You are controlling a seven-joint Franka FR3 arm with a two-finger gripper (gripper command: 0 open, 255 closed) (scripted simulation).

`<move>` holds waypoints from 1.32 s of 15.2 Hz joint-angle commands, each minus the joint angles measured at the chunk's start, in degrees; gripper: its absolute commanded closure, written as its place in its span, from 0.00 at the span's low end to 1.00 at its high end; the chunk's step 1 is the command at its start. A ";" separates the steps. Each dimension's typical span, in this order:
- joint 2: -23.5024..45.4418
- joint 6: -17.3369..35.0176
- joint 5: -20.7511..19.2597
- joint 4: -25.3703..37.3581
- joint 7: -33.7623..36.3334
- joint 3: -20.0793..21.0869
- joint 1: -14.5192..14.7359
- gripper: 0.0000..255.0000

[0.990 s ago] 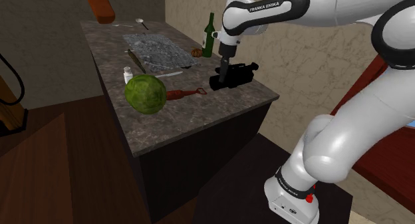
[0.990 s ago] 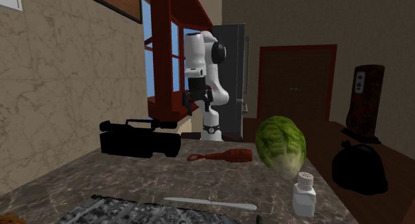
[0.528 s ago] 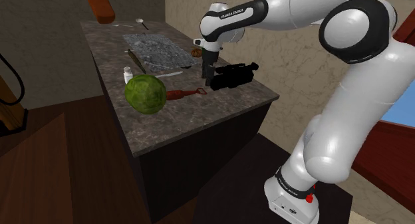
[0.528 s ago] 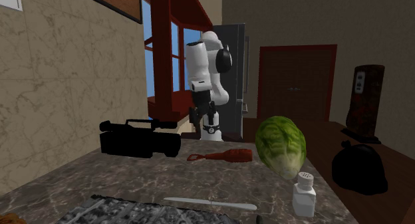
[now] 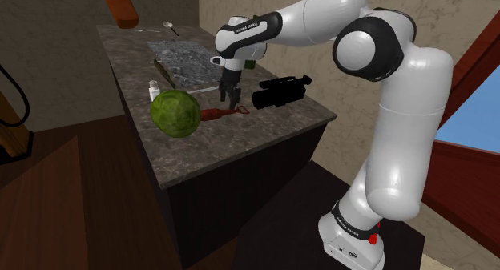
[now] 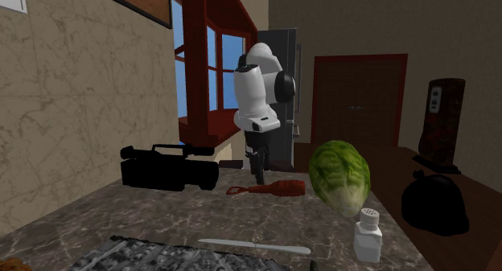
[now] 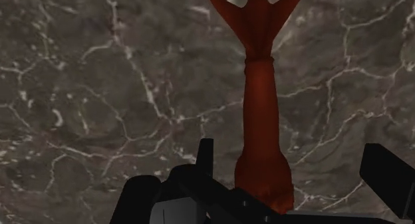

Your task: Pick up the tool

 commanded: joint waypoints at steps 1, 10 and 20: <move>1.48 0.71 0.61 0.59 -1.51 0.41 -0.27 0.00; 3.38 4.07 1.54 -1.05 -2.47 0.78 -0.41 1.00; 2.67 2.92 1.20 -0.54 -2.15 0.63 -0.37 1.00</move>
